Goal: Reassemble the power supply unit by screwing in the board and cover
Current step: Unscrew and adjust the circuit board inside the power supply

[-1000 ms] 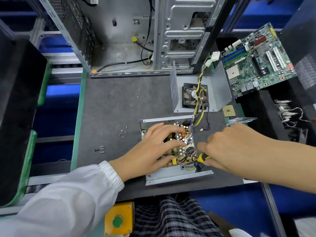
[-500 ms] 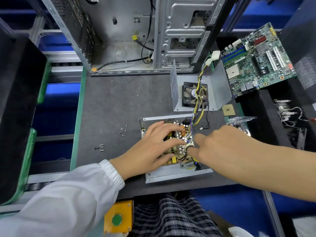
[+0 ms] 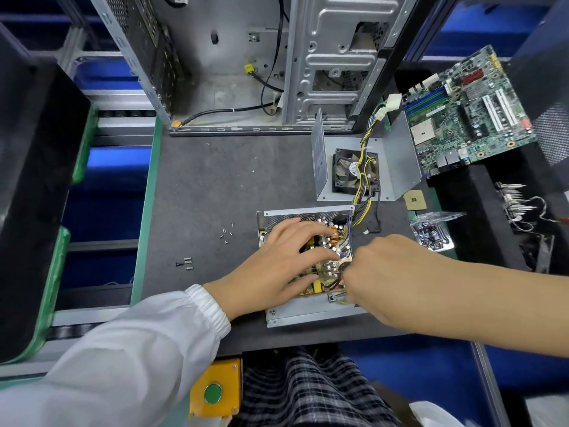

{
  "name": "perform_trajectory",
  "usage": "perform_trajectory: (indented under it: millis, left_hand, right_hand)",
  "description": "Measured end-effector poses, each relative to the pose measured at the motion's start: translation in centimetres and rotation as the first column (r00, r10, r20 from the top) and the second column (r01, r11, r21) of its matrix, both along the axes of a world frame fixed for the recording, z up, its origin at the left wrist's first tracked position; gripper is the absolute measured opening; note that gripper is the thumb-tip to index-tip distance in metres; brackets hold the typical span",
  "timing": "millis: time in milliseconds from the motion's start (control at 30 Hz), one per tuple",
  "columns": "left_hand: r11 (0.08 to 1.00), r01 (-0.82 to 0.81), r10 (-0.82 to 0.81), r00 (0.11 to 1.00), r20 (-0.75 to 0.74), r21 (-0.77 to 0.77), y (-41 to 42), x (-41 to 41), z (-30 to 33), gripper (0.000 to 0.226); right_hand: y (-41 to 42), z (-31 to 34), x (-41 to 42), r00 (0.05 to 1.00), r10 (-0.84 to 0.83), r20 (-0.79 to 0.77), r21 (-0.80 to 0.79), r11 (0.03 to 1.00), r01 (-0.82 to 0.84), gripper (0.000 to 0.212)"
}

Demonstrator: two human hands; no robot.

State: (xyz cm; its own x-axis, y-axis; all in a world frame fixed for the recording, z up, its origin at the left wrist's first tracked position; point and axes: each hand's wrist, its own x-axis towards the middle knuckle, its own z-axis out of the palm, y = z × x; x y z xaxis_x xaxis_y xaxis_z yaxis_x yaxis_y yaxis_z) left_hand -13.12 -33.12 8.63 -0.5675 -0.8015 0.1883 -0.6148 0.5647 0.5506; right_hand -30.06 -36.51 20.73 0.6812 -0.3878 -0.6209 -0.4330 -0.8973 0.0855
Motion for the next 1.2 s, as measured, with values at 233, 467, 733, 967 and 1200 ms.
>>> perform_trajectory:
  millis: [233,467,733,967,1200]
  left_hand:
    - [1.000,0.003,-0.004,1.000,0.018,0.017,0.0,0.0,0.3,0.036]
    - [0.999,0.002,-0.003,0.999,0.035,0.038,-0.3,-0.3,1.3,0.030]
    - [0.993,-0.046,0.044,0.999,0.013,0.109,1.8,0.4,3.7,0.031]
    - [0.939,-0.179,0.229,0.962,-0.147,0.292,4.0,0.2,3.1,0.033]
    - [0.934,-0.233,0.274,0.953,-0.126,0.269,4.4,-0.3,3.1,0.031]
  right_hand:
    - [-0.6,0.3,-0.2,0.938,-0.347,-0.016,0.077,0.935,0.347,0.041]
    - [-1.6,-1.2,-0.5,0.923,-0.341,-0.179,0.168,0.914,0.370,0.027]
    - [-1.9,-1.1,-2.2,0.945,-0.243,-0.219,0.225,0.930,0.292,0.029]
    - [-0.4,0.1,-0.4,0.961,0.275,-0.029,-0.033,0.961,-0.276,0.015]
    - [-0.8,-0.3,0.2,0.996,0.083,0.037,0.021,0.996,-0.084,0.034]
